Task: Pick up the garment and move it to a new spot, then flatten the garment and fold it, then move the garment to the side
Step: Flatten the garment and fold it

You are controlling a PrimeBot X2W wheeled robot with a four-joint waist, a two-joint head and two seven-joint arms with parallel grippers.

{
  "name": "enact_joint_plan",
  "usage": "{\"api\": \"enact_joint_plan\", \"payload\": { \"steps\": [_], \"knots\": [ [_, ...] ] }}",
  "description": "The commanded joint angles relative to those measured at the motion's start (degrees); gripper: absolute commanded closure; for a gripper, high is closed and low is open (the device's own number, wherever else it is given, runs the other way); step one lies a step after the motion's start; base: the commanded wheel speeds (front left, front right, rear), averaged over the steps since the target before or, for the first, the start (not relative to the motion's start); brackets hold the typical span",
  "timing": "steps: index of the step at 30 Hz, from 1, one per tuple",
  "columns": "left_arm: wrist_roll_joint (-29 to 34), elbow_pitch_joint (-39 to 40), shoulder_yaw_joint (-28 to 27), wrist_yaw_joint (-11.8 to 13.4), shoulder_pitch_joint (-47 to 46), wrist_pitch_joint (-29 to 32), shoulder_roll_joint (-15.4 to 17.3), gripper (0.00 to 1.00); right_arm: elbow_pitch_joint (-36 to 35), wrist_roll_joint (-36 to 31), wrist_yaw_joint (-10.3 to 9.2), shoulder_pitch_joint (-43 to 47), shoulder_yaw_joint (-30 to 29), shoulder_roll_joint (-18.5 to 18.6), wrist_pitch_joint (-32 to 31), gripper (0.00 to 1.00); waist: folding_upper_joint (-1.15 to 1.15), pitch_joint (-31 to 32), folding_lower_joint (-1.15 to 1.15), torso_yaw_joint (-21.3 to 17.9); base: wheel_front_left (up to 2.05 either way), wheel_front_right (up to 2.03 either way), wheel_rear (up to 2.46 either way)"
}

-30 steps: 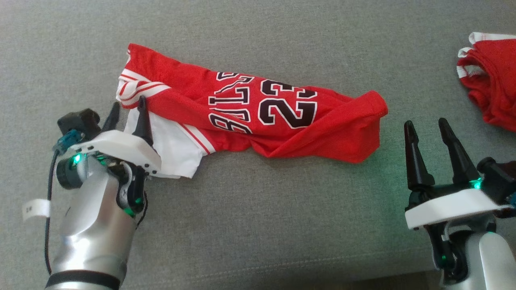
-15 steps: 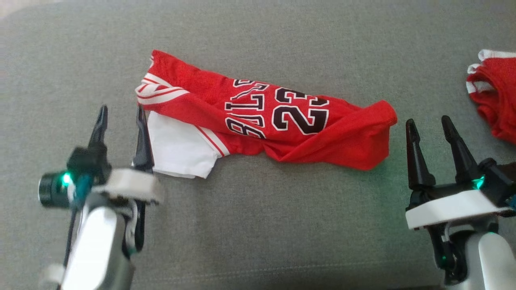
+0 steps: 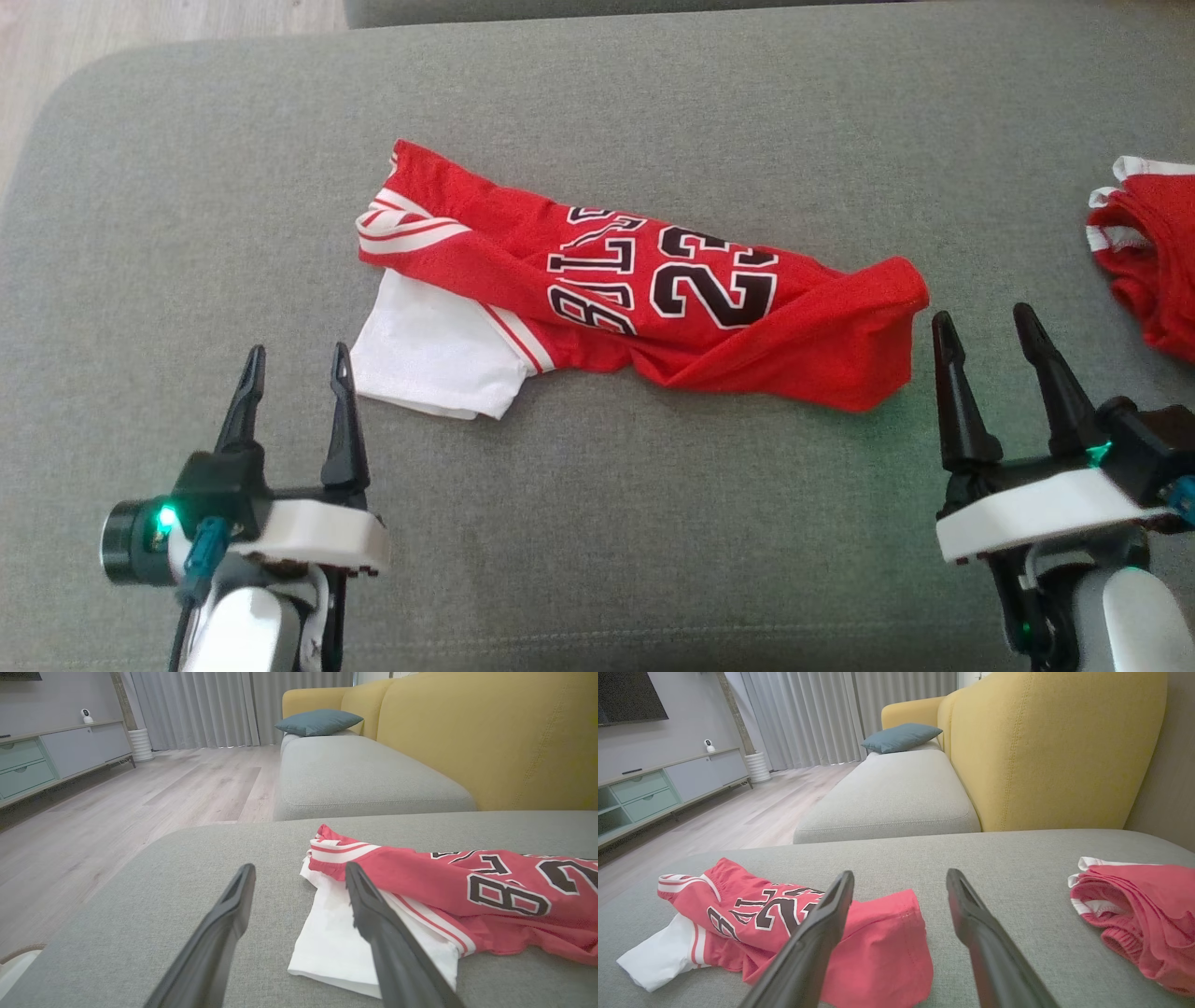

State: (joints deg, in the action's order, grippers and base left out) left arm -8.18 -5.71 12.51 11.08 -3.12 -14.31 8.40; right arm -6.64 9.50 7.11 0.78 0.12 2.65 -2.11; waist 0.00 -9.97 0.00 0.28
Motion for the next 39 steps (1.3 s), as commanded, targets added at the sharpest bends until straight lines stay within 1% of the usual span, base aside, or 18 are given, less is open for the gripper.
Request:
{"api": "enact_joint_plan", "payload": {
  "steps": [1,10,13,17,19,23,28,35,36,37,38,39],
  "knots": [
    [0.1,2.1,-2.0,0.0,-1.5,-0.7,0.4,0.00,-2.2,-0.4,0.37,-0.9,1.5,0.2,-0.1,0.00,0.00,0.0,0.00,0.0,0.00,0.00,0.00],
    [-0.1,1.4,-1.9,-0.6,-1.6,-0.7,0.2,0.00,-2.4,-0.1,0.37,-1.0,1.4,0.2,-0.3,0.00,0.00,-0.3,0.00,-0.1,0.00,0.00,0.00],
    [-0.9,-0.4,-1.5,-1.7,-2.8,-0.2,0.1,0.00,-2.5,0.0,0.37,-1.1,1.2,0.2,-0.3,0.00,0.00,-0.8,0.00,0.0,0.00,0.00,0.00],
    [-3.5,-6.1,-1.2,-4.4,-6.6,4.6,0.2,0.00,-2.8,0.2,0.37,-1.7,1.6,0.2,-0.4,0.00,0.00,-2.2,0.00,0.0,0.00,0.00,0.00],
    [-5.2,-10.0,-1.6,-5.8,-8.7,7.5,0.6,0.00,-2.8,0.2,0.37,-2.1,1.9,0.2,-0.5,0.00,0.00,-2.9,0.00,-0.3,0.00,0.00,0.00],
    [-8.4,-17.1,-2.6,-8.2,-12.4,11.5,1.2,0.00,-2.6,0.4,0.37,-2.7,2.1,0.2,-0.7,0.00,0.00,-3.9,0.00,-1.2,0.00,0.00,0.00],
    [-11.5,-23.5,-3.6,-9.9,-15.1,16.3,1.4,0.00,-2.3,0.6,0.37,-2.8,1.6,0.2,-0.7,0.00,0.00,-4.6,0.00,-1.9,0.00,0.00,0.00],
    [-13.2,-29.0,-3.1,-11.7,-17.2,20.0,1.8,0.00,-2.0,0.9,0.37,-3.1,1.5,0.2,-0.9,0.00,0.00,-5.1,0.00,-2.3,0.00,0.00,0.00],
    [-13.3,-29.5,-2.8,-12.1,-17.3,20.8,1.7,0.24,-1.9,0.9,0.37,-3.2,1.4,0.2,-1.0,0.00,0.00,-5.1,0.00,-2.4,0.00,0.00,0.00],
    [-13.2,-29.9,-2.4,-12.2,-17.4,21.5,1.9,0.64,-1.8,0.7,0.37,-3.1,1.3,0.2,-1.4,0.00,0.00,-5.1,0.00,-2.4,0.00,0.00,0.00],
    [-13.0,-30.1,-1.9,-12.4,-17.4,22.1,2.0,0.95,-1.6,0.6,0.37,-3.1,1.4,0.4,-2.0,0.00,0.00,-5.1,0.00,-2.4,0.00,0.00,0.00],
    [-12.7,-30.1,-1.5,-12.5,-17.5,22.6,2.1,1.00,-1.4,0.6,0.37,-3.0,1.5,0.6,-2.6,0.00,0.00,-5.2,0.00,-2.4,0.00,0.00,0.00]
  ]
}}
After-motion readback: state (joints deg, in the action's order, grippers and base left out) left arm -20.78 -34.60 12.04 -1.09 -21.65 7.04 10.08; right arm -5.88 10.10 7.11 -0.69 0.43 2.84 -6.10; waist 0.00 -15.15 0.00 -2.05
